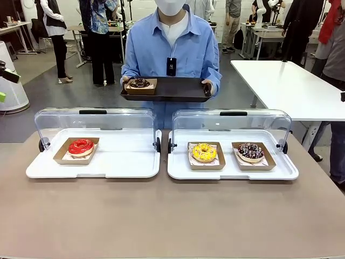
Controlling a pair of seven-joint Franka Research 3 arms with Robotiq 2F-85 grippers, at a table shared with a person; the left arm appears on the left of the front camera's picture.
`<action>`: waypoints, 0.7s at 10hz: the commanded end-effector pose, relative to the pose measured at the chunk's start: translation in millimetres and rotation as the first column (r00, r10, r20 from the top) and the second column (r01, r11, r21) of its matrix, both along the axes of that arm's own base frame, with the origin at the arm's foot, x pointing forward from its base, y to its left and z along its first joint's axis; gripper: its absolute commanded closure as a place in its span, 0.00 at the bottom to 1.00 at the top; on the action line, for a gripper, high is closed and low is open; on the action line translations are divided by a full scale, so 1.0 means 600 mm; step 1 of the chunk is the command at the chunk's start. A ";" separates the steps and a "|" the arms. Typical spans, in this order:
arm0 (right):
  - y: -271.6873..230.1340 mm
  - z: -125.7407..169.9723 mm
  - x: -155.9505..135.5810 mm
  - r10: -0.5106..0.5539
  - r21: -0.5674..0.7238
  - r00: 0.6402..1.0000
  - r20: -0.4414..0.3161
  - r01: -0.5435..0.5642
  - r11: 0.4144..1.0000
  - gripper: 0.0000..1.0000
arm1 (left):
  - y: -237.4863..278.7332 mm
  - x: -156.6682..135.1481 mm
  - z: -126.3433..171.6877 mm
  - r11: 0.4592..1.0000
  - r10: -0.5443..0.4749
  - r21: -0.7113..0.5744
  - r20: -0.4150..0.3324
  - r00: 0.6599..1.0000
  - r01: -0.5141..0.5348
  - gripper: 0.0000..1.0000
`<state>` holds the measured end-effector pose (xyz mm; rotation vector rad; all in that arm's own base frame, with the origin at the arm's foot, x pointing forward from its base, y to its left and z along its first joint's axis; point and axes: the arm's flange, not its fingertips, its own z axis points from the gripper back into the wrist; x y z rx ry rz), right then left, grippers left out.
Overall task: Provide the desired donut to the person.
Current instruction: Pick up and lift the Paper togo box containing the Donut pointed at by the person.
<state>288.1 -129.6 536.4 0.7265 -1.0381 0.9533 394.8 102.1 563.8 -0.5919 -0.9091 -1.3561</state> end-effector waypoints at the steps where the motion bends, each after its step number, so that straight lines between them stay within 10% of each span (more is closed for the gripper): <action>1: 0.000 0.003 0.005 0.008 0.024 1.000 0.024 -0.008 1.000 0.00 | 0.020 -0.019 -0.019 0.996 0.046 -0.082 -0.011 0.999 -0.047 0.00; 7: 0.000 0.003 0.005 0.008 0.024 1.000 0.024 -0.008 1.000 0.00 | 0.068 -0.063 -0.074 0.992 0.033 -0.122 -0.097 0.995 -0.045 0.00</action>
